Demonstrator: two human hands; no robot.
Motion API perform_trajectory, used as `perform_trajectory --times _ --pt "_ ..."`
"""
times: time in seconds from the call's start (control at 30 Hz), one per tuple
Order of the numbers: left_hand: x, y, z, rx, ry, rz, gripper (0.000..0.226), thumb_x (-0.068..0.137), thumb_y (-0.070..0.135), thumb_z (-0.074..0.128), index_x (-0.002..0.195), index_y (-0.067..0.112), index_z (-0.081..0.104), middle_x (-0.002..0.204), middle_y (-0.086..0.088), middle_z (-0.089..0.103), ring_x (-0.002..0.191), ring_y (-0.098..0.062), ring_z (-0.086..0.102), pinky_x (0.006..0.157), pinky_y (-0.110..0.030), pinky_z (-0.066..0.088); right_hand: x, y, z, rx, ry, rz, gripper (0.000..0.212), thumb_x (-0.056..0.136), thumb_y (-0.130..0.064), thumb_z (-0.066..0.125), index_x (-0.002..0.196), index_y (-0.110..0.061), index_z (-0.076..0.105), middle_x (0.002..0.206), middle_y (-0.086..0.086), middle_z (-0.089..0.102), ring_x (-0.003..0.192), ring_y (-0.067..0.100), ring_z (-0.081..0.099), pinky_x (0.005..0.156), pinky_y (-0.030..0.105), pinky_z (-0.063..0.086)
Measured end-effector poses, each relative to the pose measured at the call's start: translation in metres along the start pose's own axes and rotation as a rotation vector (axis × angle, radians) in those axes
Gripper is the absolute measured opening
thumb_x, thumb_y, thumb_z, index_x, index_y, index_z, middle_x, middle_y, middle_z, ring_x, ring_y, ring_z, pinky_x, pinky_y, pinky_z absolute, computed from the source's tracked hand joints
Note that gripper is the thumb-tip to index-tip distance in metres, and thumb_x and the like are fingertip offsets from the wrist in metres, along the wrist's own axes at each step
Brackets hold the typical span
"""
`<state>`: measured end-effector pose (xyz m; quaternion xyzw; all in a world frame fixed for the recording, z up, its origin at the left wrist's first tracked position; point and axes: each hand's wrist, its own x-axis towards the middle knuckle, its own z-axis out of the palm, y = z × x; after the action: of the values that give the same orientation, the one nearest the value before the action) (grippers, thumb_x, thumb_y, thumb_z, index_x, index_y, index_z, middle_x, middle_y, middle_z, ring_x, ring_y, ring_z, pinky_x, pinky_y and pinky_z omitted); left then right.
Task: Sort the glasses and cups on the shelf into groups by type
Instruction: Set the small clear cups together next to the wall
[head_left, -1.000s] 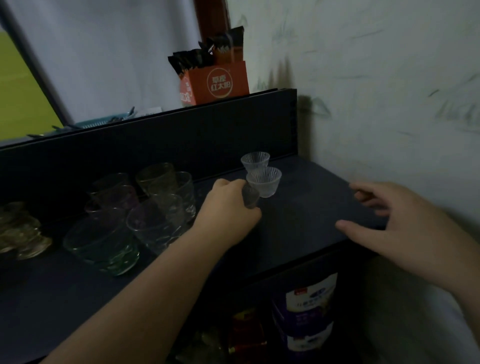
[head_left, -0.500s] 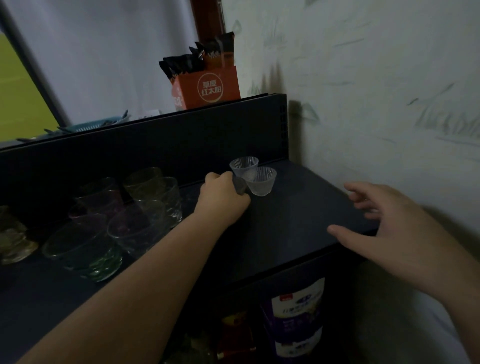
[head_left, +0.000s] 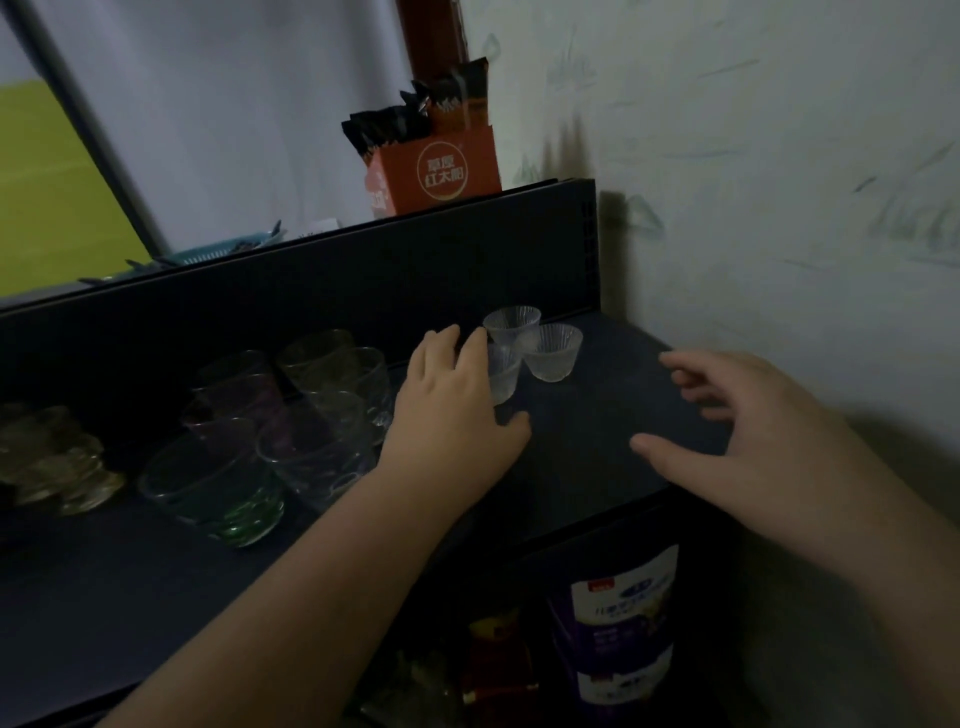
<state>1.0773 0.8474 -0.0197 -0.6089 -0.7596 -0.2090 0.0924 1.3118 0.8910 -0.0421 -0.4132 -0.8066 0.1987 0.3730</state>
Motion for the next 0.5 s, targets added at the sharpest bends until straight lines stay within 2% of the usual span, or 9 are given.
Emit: perform_trajectory --times 0.13,0.2,0.3,0.4,0.5 --pt "-0.039 -0.01 -0.027 -0.076 0.021 0.052 0.087 0.086 0.05 0.06 0.153 0.025 0.01 0.161 0.004 0.004 0.147 -0.016 0.0 0.11 -0.026 0.008 0.002 -0.029 0.013 0.002 -0.031 -0.044 0.08 0.069 -0.056 0.069 0.142 -0.032 0.046 0.12 -0.015 0.05 0.11 0.003 0.052 0.092 0.026 0.043" --pt "-0.065 -0.016 -0.042 -0.113 0.081 0.086 0.087 0.087 0.051 0.059 0.153 0.029 0.007 0.159 0.012 0.002 0.146 -0.012 0.004 0.108 -0.023 0.011 0.001 -0.046 0.021 -0.006 -0.054 -0.057 0.081 0.067 -0.057 0.067 0.142 -0.033 0.045 0.12 -0.016 0.049 0.11 0.002 0.051 0.093 0.028 0.044" --pt "-0.101 -0.037 -0.067 -0.113 0.156 0.121 0.086 0.086 0.052 0.058 0.153 0.031 0.008 0.156 0.018 0.006 0.143 -0.006 0.01 0.112 -0.022 0.018 -0.002 -0.073 0.038 -0.013 -0.07 -0.089 0.079 0.069 -0.057 0.068 0.141 -0.034 0.046 0.12 -0.016 0.051 0.108 -0.001 0.051 0.09 0.025 0.042" --pt "-0.134 -0.08 -0.092 -0.063 0.206 0.066 0.085 0.084 0.054 0.058 0.153 0.032 0.015 0.155 0.018 0.013 0.142 -0.005 0.015 0.11 -0.021 0.021 -0.01 -0.108 0.062 -0.022 -0.09 -0.132 0.077 0.069 -0.059 0.066 0.14 -0.034 0.048 0.119 -0.016 0.051 0.107 -0.001 0.051 0.089 0.022 0.043" --pt "-0.168 -0.135 -0.118 -0.019 0.232 -0.03 0.083 0.082 0.056 0.059 0.152 0.034 0.019 0.155 0.019 0.014 0.142 -0.005 0.016 0.108 -0.02 0.022 -0.022 -0.155 0.09 -0.002 -0.132 -0.186 0.075 0.071 -0.057 0.068 0.14 -0.037 0.047 0.117 -0.021 0.051 0.106 -0.004 0.05 0.083 0.012 0.037"
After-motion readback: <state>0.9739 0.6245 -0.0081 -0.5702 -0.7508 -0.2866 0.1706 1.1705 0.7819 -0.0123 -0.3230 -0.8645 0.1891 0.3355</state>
